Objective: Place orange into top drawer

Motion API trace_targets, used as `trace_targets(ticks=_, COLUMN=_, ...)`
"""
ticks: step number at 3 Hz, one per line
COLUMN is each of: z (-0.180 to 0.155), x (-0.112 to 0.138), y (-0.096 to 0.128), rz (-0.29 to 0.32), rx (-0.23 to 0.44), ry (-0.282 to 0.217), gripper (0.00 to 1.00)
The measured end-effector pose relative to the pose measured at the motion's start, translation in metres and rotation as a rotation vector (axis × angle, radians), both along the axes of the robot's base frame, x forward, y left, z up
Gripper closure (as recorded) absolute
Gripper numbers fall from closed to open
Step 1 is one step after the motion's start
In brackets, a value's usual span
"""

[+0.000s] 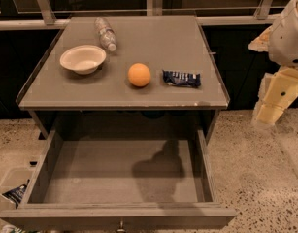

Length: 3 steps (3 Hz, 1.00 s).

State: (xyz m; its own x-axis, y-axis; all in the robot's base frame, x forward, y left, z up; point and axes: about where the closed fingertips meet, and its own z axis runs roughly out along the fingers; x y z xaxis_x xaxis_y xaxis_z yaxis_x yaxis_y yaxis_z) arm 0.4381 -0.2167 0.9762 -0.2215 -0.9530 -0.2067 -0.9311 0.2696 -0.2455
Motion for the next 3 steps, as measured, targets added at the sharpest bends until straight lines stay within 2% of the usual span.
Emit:
trace_targets(ticks=1, z=0.0, x=0.0, y=0.0, rz=0.0, rx=0.0, ry=0.0, gripper=0.0)
trace_targets(ticks=2, z=-0.004, x=0.015, y=-0.004, rz=0.024, rx=0.015, ry=-0.016, gripper=0.0)
trace_targets(ticks=3, z=-0.019, x=0.06, y=-0.004, rz=0.088, rx=0.036, ry=-0.034, gripper=0.0)
